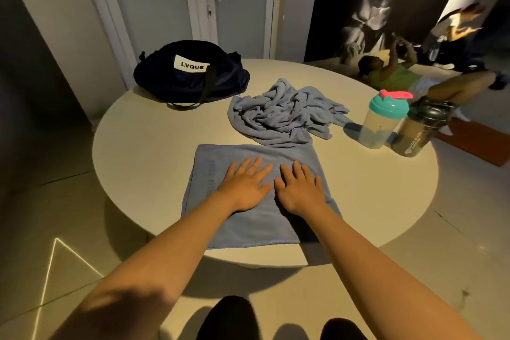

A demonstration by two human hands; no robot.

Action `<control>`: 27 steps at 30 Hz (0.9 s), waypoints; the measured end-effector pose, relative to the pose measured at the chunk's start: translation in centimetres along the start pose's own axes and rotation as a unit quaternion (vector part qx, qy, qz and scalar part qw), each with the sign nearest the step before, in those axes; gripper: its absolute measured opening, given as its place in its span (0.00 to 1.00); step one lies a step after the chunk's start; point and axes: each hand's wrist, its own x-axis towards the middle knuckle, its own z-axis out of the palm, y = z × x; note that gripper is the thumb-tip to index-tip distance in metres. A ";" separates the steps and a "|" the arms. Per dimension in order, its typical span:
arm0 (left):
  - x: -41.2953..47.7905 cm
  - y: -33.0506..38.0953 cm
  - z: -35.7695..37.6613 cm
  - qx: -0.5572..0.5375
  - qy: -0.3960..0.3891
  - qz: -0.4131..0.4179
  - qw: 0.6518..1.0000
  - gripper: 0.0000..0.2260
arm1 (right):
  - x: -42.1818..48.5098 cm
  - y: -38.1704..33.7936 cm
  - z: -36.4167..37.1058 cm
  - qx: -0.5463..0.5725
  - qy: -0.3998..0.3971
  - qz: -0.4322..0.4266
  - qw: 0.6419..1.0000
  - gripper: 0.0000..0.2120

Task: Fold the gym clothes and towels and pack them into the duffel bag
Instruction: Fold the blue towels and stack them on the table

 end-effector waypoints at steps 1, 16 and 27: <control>-0.2 0.2 -0.1 0.000 -0.016 0.013 1.000 0.27 | -0.4 0.5 -0.4 0.007 0.025 0.014 1.000 0.25; 4.0 4.3 -1.4 -0.011 -0.034 -0.042 0.999 0.32 | 0.9 3.8 -3.1 0.043 -0.027 0.065 0.997 0.32; 6.9 5.2 0.0 -0.110 0.183 -0.003 0.977 0.12 | 0.6 4.9 -0.4 0.058 0.089 0.010 0.994 0.22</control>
